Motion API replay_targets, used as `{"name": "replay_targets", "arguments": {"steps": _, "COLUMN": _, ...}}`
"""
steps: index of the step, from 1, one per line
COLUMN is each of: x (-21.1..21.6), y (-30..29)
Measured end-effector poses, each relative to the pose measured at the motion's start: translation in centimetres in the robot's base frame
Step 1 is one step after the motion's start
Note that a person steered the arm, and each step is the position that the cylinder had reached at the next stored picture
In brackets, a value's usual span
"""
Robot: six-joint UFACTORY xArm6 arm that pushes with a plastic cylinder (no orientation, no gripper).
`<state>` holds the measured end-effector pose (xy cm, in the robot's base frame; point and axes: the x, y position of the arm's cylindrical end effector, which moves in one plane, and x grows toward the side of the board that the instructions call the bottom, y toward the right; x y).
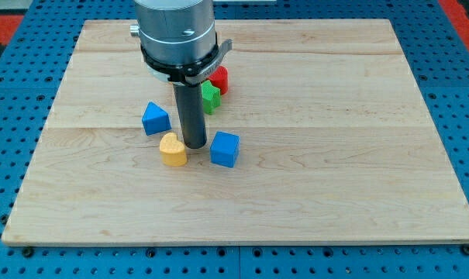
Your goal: Move the blue cube to the right side of the board
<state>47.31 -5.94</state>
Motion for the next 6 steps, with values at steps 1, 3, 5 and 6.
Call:
{"name": "replay_targets", "arguments": {"steps": 1, "x": 0.3, "y": 0.1}}
{"name": "replay_targets", "arguments": {"steps": 3, "x": 2.0, "y": 4.9}}
{"name": "replay_targets", "arguments": {"steps": 5, "x": -0.5, "y": 11.1}}
{"name": "replay_targets", "arguments": {"steps": 6, "x": -1.8, "y": 11.1}}
